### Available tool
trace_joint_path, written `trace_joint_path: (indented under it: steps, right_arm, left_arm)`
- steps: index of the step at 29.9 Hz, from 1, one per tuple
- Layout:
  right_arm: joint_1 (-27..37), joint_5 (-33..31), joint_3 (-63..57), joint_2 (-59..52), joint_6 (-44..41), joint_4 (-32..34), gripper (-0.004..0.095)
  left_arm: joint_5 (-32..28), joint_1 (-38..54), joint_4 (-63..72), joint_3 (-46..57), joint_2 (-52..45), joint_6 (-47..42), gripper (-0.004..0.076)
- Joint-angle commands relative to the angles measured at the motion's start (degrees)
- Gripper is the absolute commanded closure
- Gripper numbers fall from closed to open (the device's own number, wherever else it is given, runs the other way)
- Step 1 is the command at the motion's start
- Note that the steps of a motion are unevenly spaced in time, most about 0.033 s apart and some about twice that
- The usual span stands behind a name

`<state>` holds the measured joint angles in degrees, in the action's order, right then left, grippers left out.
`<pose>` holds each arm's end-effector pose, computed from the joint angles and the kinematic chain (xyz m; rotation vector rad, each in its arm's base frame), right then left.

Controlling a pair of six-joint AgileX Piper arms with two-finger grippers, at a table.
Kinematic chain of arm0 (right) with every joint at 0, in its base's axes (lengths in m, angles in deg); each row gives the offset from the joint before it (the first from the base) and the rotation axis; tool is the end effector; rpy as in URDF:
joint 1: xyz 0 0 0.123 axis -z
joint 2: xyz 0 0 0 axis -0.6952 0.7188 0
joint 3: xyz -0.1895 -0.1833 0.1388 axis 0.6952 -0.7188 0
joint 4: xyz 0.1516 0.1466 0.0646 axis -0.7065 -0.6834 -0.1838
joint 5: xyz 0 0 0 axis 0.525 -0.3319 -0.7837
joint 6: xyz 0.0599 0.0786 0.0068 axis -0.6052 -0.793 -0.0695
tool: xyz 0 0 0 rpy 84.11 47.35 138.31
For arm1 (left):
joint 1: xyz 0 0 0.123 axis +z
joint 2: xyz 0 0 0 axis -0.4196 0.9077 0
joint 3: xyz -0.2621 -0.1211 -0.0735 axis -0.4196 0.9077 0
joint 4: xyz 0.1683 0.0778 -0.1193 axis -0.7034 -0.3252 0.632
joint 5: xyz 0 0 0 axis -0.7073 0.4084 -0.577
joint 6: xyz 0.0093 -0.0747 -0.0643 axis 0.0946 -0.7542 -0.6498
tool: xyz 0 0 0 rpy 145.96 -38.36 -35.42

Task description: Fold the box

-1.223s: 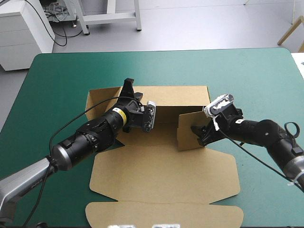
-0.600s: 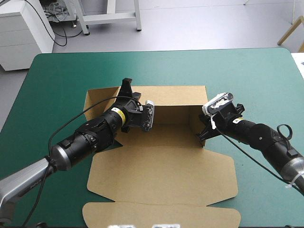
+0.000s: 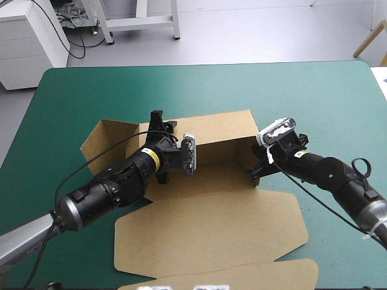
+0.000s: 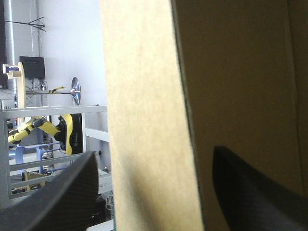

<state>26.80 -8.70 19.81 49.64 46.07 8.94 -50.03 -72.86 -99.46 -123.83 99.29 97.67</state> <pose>0.2132 0.0902 0.3116 -0.6929 2.0380 0.2936 0.2069 -0.1783 0.3391 1.6077 1.4017 0.5147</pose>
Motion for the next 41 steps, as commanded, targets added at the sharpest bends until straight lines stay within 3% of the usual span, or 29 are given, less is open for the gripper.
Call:
trace_joint_path:
  steps: [1, 6, 19, 21, 24, 26, 29, 37, 41]
  right_arm:
    - [-0.6, -1.4, 1.7, -1.7, 1.3, 0.1, 0.0927]
    - [-0.6, -0.3, 1.7, -1.7, -0.4, 0.2, 0.0927]
    - [-0.6, 0.6, 1.7, -1.7, -1.9, 0.2, 0.0926]
    - [-0.6, 0.8, 1.7, -1.7, -2.1, 0.2, 0.0926]
    - [-0.6, 1.0, 1.7, -1.7, -2.3, 0.2, 0.0926]
    - [-0.6, 1.0, 1.7, -1.7, -2.3, 0.2, 0.0926]
    - [-0.6, 1.0, 1.7, -1.7, -2.8, 0.2, 0.0926]
    - [-0.6, 1.0, 1.7, -1.7, -2.9, 0.2, 0.0926]
    - [-0.6, 1.0, 1.7, -1.7, -2.9, 0.2, 0.0926]
  left_arm:
    - [1.8, -3.3, -0.6, -1.6, -3.9, -1.4, 0.0173]
    - [7.8, -10.7, -0.6, -1.6, -7.6, -1.4, 0.0174]
    - [32.0, -35.2, -4.7, -1.6, -15.6, -8.8, 0.0184]
    - [34.2, -37.9, -7.1, -1.6, -16.0, -10.4, 0.022]
    - [36.5, -40.5, -9.0, -1.6, -16.1, -10.6, 0.0337]
    - [36.4, -41.0, -8.8, -1.6, -16.1, -10.6, 0.0462]
    - [36.2, -41.0, -7.7, -2.3, -16.0, -10.1, 0.0712]
    - [37.7, -40.6, 0.4, -10.8, -15.4, -8.3, 0.0708]
    - [40.0, -36.2, 4.9, -16.9, -15.4, -4.2, 0.0708]
